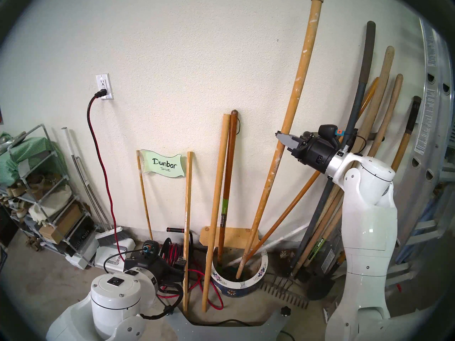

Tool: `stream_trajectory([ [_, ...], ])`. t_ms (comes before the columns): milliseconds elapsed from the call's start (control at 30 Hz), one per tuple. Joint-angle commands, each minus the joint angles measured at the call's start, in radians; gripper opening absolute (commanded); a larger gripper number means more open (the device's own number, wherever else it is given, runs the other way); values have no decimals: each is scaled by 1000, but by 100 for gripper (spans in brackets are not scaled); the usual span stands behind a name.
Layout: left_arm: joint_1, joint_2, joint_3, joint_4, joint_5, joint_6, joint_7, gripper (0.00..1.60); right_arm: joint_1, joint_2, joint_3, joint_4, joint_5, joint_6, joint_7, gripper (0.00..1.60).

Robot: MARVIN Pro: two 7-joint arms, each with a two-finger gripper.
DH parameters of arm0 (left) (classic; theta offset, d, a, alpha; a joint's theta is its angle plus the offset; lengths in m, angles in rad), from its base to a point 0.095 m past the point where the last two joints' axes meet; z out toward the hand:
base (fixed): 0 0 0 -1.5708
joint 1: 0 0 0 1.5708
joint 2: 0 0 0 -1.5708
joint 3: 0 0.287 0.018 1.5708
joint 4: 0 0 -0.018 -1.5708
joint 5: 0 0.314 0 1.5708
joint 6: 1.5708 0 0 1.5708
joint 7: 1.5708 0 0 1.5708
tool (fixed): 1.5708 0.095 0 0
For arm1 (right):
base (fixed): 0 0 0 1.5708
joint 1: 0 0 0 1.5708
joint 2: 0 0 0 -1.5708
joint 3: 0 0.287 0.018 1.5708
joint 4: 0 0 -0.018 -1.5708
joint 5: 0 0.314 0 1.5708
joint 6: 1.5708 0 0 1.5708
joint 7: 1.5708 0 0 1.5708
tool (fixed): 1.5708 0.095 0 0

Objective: Put wooden sticks into the pot

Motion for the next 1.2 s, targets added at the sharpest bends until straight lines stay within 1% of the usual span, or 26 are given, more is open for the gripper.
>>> stream_trajectory([
  [0,10,2,0,-8,-2,0,-3,160,-22,2,-46,56,-41,-49,-12,0],
  [33,9,4,-1,-8,-1,0,-5,160,-26,-2,-52,70,-47,-55,-15,0],
  [67,10,5,-1,-8,1,-4,-8,160,-37,6,-70,73,-71,-87,-19,0],
  [100,12,6,-2,-8,3,-6,-10,160,-39,-1,-76,88,-77,-90,-24,0],
  [167,13,9,0,-8,9,-9,-11,160,-46,-7,-95,110,-101,-124,-39,0],
  [233,13,11,4,-8,19,-10,-8,160,-48,-10,-113,138,-128,-173,-52,0],
  [267,13,11,4,-8,19,-10,-8,160,-48,-10,-113,138,-128,-173,-52,0],
  [333,14,11,5,-8,22,-11,-9,160,-45,-17,-125,161,-151,-187,-70,0],
  [433,17,6,5,-8,26,-19,-9,160,-30,-25,-139,219,-177,-241,-96,0],
  [467,17,4,7,-8,28,-22,-7,160,-22,-32,-139,239,-179,-243,-105,0],
  [500,18,5,7,-8,30,-24,-9,160,-12,-32,-147,263,-192,-263,-116,0],
  [733,23,18,6,-8,40,-37,-24,160,63,-54,-168,405,-237,-296,-180,0],
  [767,23,19,6,-8,43,-38,-25,160,73,-53,-176,430,-250,-311,-192,0],
  [933,23,33,10,-8,59,-35,-30,160,118,-69,-181,528,-268,-333,-229,0],
  [1167,25,52,15,-8,83,-42,-40,160,188,-92,-169,672,-282,-351,-292,0],
])
